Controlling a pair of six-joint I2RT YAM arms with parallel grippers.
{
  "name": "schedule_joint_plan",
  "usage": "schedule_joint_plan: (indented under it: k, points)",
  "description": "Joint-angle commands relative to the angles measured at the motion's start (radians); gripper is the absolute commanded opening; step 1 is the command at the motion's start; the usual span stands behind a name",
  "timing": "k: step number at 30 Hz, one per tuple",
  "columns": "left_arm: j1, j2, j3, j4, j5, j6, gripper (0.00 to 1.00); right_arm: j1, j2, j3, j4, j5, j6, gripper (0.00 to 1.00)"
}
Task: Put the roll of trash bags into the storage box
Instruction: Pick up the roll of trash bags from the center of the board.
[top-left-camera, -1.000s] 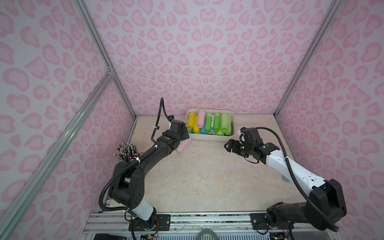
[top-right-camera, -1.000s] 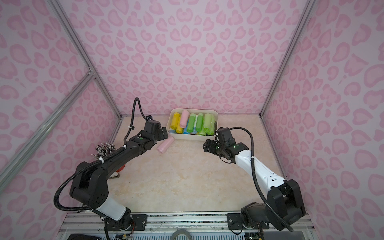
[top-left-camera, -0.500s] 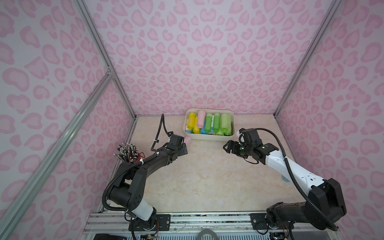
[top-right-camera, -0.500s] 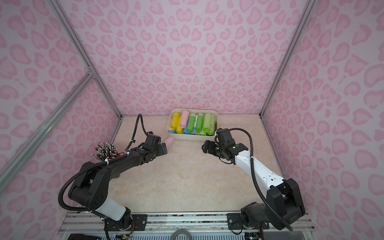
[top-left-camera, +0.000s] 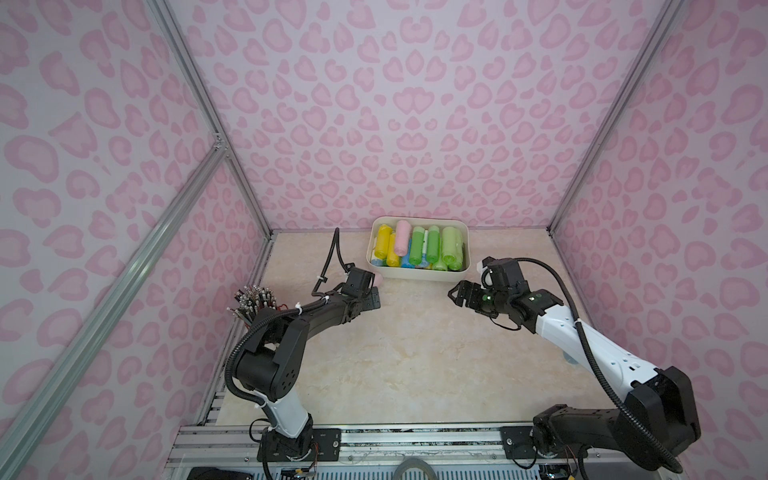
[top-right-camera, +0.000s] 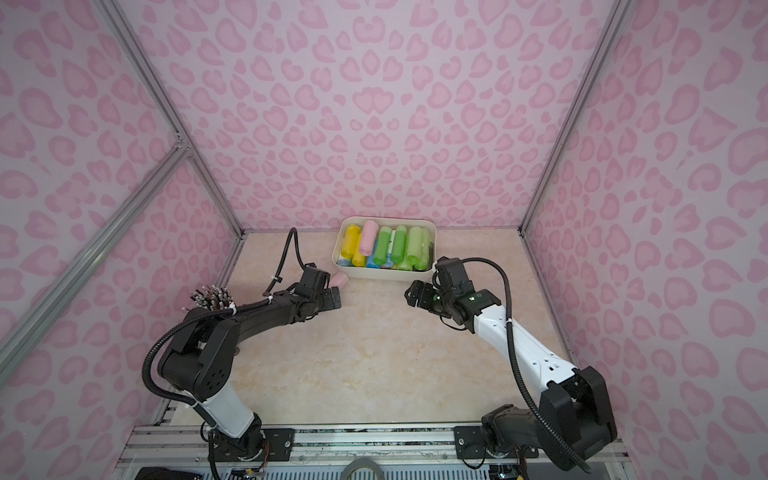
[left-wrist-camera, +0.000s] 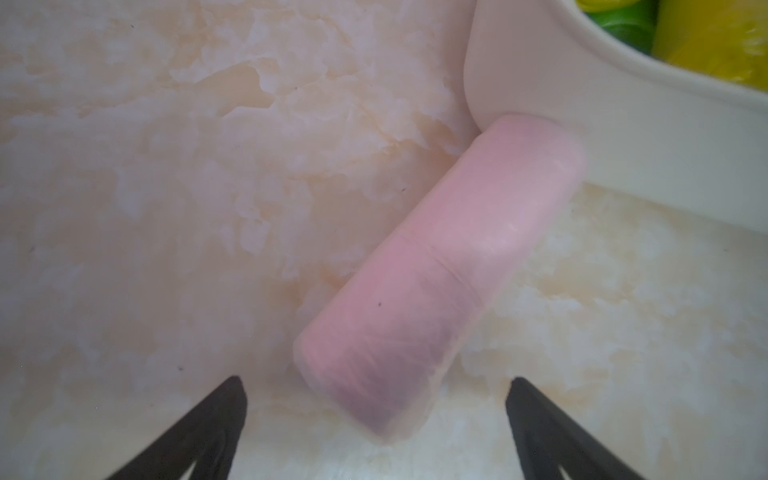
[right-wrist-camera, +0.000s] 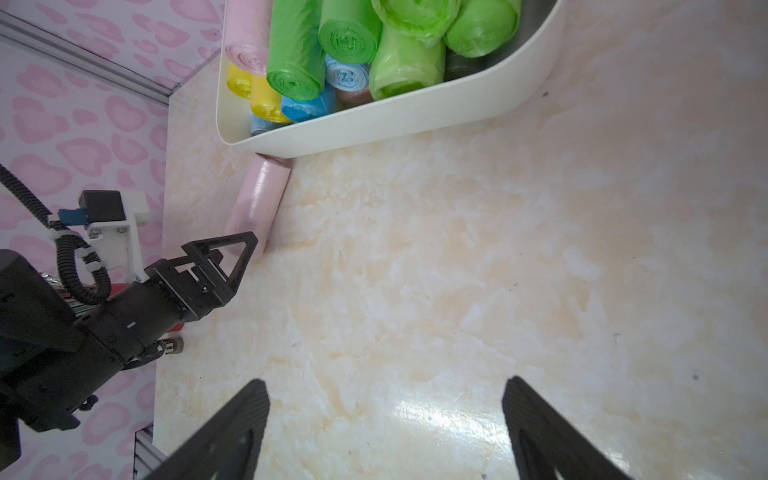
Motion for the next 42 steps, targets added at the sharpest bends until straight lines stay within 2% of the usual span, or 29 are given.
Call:
schedule_joint_plan:
  k: [1, 13, 15, 19, 21, 24, 31, 42]
  points:
    - [0.001, 0.023, 0.025, 0.021, -0.047, 0.022, 0.99, 0.000, -0.002, -0.007, 0.002, 0.002, 0.006, 0.90]
    - [0.004, 0.170, 0.143, 0.010, -0.003, 0.089, 0.89, 0.000, -0.021, 0.010, -0.042, 0.035, 0.019, 0.90]
    - [0.004, 0.188, 0.146, 0.009, -0.005, 0.087, 0.84, 0.000, -0.028, 0.004, -0.042, 0.041, 0.027, 0.90]
    - [-0.002, 0.200, 0.143, 0.014, -0.005, 0.082, 0.66, 0.000, -0.029, -0.005, -0.043, 0.045, 0.031, 0.90]
    - [-0.007, 0.201, 0.138, 0.017, -0.008, 0.080, 0.62, 0.000, -0.029, -0.006, -0.048, 0.045, 0.030, 0.90]
    - [-0.013, 0.200, 0.130, 0.017, -0.013, 0.076, 0.49, 0.000, -0.070, -0.004, -0.055, 0.041, 0.029, 0.90]
    - [-0.028, 0.188, 0.109, 0.007, -0.010, 0.058, 0.31, 0.000, -0.084, -0.018, -0.052, 0.046, 0.037, 0.90]
    - [-0.064, 0.121, 0.120, 0.002, 0.029, 0.044, 0.26, 0.000, -0.078, -0.016, -0.038, 0.014, 0.052, 0.90]
